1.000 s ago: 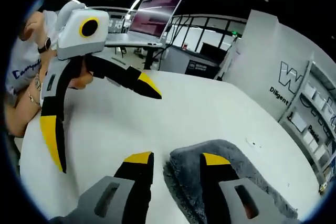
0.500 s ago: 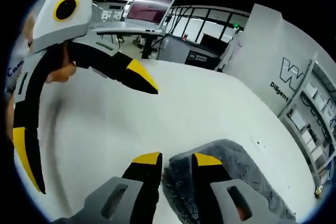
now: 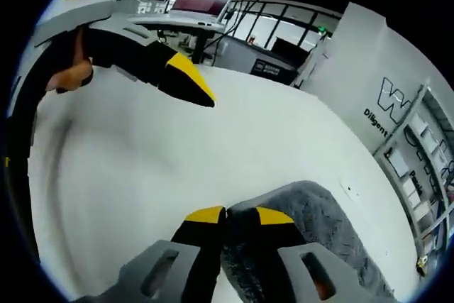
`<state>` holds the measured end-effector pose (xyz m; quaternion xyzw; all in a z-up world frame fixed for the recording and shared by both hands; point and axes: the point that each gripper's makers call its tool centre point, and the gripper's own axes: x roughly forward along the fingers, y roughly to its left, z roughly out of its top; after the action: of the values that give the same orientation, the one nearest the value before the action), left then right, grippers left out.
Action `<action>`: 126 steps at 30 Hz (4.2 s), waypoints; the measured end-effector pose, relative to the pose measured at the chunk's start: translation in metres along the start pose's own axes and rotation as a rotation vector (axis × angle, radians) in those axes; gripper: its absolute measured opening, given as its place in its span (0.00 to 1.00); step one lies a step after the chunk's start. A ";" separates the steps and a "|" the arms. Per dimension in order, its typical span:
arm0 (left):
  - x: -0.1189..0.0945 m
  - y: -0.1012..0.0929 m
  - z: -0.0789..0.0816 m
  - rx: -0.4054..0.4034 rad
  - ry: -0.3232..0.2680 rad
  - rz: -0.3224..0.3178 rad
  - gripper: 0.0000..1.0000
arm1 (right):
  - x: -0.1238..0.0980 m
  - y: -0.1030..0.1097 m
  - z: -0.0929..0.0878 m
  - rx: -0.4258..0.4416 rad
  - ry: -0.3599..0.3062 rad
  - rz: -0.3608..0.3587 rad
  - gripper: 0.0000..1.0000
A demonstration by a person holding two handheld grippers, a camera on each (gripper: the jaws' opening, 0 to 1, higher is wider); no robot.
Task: Open the folded towel by lifting each exposed corner and separating the folded layers until the towel lies flat within the target outline without major curled edges
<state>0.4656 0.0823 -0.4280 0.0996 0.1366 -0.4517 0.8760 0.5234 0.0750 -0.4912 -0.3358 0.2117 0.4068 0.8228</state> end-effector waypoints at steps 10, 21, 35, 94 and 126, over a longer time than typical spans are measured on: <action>0.000 -0.002 -0.002 -0.003 0.002 0.003 1.00 | -0.005 -0.011 0.004 0.068 -0.043 -0.002 0.04; 0.002 0.000 -0.003 -0.002 0.011 0.004 1.00 | -0.037 -0.033 0.020 0.192 -0.173 -0.009 0.02; 0.004 0.000 -0.005 0.004 0.028 0.004 1.00 | -0.096 -0.096 0.003 0.146 -0.165 -0.190 0.02; 0.007 0.005 -0.015 0.010 0.074 0.017 1.00 | -0.300 -0.268 -0.168 0.135 0.166 -0.703 0.01; 0.007 0.011 -0.021 0.010 0.100 0.031 1.00 | -0.391 -0.359 -0.284 0.132 0.470 -0.994 0.01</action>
<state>0.4749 0.0899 -0.4498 0.1285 0.1763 -0.4333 0.8744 0.5664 -0.4966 -0.3064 -0.4248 0.2307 -0.1306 0.8656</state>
